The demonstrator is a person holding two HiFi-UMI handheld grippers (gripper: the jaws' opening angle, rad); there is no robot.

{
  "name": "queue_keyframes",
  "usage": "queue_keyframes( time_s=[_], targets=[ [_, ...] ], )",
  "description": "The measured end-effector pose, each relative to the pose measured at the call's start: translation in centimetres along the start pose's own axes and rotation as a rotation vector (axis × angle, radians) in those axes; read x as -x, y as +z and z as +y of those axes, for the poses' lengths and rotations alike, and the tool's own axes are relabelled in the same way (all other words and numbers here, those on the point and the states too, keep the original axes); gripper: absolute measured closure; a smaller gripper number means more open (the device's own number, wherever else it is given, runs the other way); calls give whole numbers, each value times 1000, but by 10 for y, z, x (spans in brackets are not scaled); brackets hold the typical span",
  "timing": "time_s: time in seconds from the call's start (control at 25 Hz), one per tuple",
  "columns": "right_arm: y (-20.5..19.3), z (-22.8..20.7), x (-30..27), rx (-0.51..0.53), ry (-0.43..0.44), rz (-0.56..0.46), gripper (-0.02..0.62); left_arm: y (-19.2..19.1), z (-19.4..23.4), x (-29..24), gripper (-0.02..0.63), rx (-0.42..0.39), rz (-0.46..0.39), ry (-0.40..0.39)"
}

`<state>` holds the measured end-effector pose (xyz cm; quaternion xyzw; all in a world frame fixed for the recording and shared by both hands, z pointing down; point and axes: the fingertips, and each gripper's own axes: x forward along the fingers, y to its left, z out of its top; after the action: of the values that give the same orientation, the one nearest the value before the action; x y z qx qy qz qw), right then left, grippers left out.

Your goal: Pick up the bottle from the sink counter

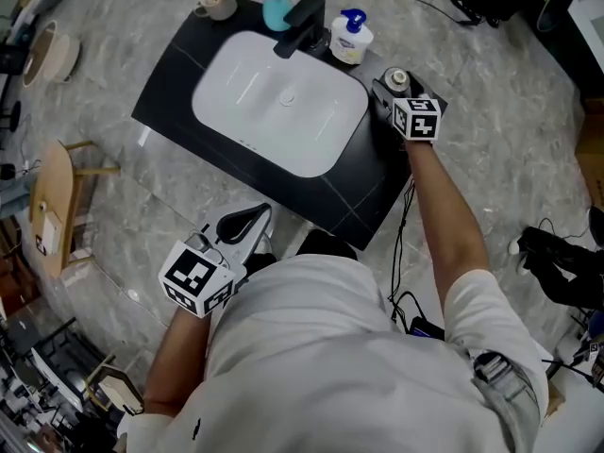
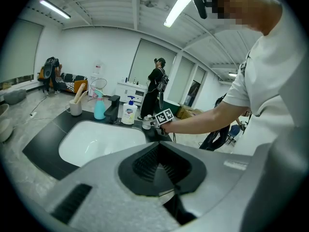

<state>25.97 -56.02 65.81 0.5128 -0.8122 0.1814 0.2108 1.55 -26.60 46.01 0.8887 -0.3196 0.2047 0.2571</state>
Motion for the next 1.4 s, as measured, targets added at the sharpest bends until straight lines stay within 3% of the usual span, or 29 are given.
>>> queue_keyframes(
  time_s=[0.56, 1.4],
  targets=[
    [-4, 1, -27, 37, 5, 8, 233, -3, 12, -3, 600, -3, 27, 59],
    [-7, 0, -26, 59, 22, 52, 239, -3, 13, 2, 600, -12, 9, 69]
  ],
)
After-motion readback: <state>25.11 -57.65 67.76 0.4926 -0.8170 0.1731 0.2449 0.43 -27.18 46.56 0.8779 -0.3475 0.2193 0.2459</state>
